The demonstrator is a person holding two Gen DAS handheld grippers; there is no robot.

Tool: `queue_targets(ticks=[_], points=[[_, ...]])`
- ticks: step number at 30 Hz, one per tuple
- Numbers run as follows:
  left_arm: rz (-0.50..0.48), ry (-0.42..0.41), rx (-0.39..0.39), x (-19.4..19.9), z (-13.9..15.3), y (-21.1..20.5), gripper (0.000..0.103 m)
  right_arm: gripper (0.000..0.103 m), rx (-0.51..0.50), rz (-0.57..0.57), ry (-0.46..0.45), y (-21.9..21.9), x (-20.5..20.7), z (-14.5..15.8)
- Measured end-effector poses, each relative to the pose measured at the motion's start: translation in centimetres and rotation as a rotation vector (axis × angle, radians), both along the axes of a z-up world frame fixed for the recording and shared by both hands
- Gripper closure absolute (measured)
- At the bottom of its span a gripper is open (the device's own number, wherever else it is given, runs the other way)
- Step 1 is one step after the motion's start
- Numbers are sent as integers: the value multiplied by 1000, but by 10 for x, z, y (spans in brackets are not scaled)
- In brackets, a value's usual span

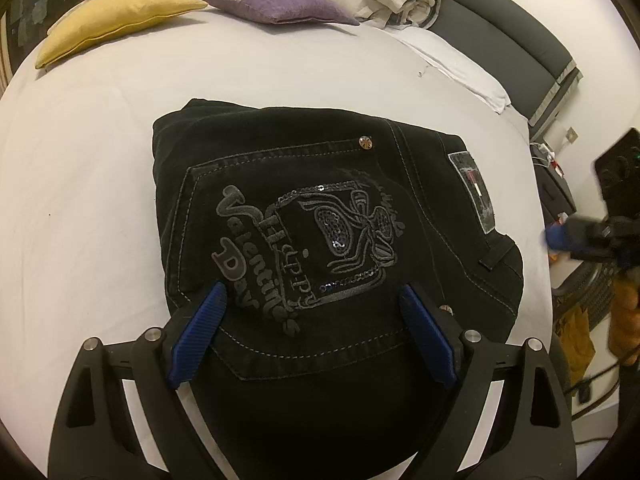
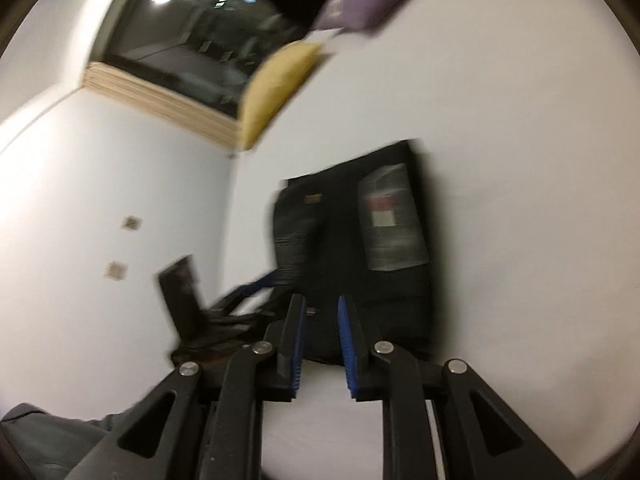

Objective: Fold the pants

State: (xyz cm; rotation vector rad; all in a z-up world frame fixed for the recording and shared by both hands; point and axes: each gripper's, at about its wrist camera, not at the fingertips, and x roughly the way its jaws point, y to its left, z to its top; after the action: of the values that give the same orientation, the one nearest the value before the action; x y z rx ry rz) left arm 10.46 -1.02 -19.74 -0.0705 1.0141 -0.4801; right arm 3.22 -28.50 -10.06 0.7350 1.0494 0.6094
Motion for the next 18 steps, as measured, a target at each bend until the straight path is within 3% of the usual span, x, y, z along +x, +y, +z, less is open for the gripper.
queue_targets(ticks=[3,4,6,8,10,13,15,16,18], points=[[-6,-3,5,-2,-2,2,14,78,-58,33,147,13,8,-54],[-9,-1,18,-2,-3,0,14,101,-56,10,193,7,7,-71],[-13,-11,38,-5,-2,-3,14,103,0,-33,188,-5,1,-68],[-6,-9,30,-5,-3,-2,14,94,-22,-37,120,-8,-5,-45],[0,-3,27,-4,-3,-2,14,63,63,-24,49,-8,-7,-22],[-1,-1,37,-2,-3,-5,14,42,109,1,-14,-4,-3,-6],[0,2,34,-2,-3,-5,14,35,36,1,61,6,3,-27],[-3,3,37,-1,-3,-7,14,43,-30,1,135,8,7,-45],[-8,-2,56,-1,-3,-9,14,52,-62,-1,138,8,5,-45]])
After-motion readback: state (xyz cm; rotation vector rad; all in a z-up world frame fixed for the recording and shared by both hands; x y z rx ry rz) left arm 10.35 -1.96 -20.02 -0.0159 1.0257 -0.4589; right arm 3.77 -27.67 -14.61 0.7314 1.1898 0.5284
